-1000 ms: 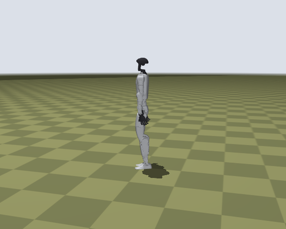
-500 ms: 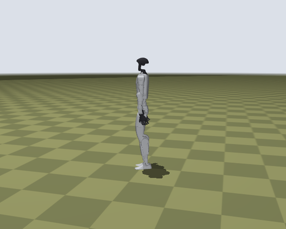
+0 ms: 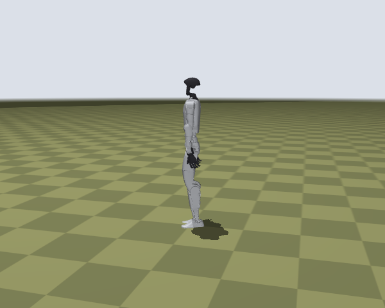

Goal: Upper body actions

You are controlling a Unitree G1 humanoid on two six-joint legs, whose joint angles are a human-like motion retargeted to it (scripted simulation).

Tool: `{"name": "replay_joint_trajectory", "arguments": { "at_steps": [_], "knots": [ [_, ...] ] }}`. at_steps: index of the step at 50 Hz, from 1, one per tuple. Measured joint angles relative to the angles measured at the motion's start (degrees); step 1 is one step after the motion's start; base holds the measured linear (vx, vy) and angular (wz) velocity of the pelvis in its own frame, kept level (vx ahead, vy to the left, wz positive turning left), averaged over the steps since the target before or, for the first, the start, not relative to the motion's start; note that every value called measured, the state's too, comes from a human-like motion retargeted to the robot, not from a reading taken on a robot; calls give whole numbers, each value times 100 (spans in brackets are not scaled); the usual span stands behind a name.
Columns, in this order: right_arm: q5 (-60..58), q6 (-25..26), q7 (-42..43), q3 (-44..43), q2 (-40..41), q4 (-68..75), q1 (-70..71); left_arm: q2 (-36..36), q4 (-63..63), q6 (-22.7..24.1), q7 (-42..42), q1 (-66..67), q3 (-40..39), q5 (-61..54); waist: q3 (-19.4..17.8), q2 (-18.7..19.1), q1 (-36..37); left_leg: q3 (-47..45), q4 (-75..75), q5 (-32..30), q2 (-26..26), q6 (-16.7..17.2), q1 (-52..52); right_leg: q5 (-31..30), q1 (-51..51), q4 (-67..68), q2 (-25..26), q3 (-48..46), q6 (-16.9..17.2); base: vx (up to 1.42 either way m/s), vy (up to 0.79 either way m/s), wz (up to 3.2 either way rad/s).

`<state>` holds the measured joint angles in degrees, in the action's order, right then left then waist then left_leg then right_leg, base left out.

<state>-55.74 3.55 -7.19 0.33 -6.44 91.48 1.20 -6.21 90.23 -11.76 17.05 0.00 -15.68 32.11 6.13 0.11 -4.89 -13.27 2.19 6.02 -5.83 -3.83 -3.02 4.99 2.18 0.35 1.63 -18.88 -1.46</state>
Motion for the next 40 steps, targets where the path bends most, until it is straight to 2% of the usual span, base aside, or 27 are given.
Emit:
{"name": "replay_joint_trajectory", "arguments": {
  "at_steps": [40],
  "knots": [
    [-111, -24, -44, 3, -5, -8, -8, -6, 32, 1, -29, 23, -12, 8, 29, -1, -18, 0, -9, 3, -10, -7, 10, 1, -6, -4, 3, -2, -1, 0, 0, 0]
  ]
}}
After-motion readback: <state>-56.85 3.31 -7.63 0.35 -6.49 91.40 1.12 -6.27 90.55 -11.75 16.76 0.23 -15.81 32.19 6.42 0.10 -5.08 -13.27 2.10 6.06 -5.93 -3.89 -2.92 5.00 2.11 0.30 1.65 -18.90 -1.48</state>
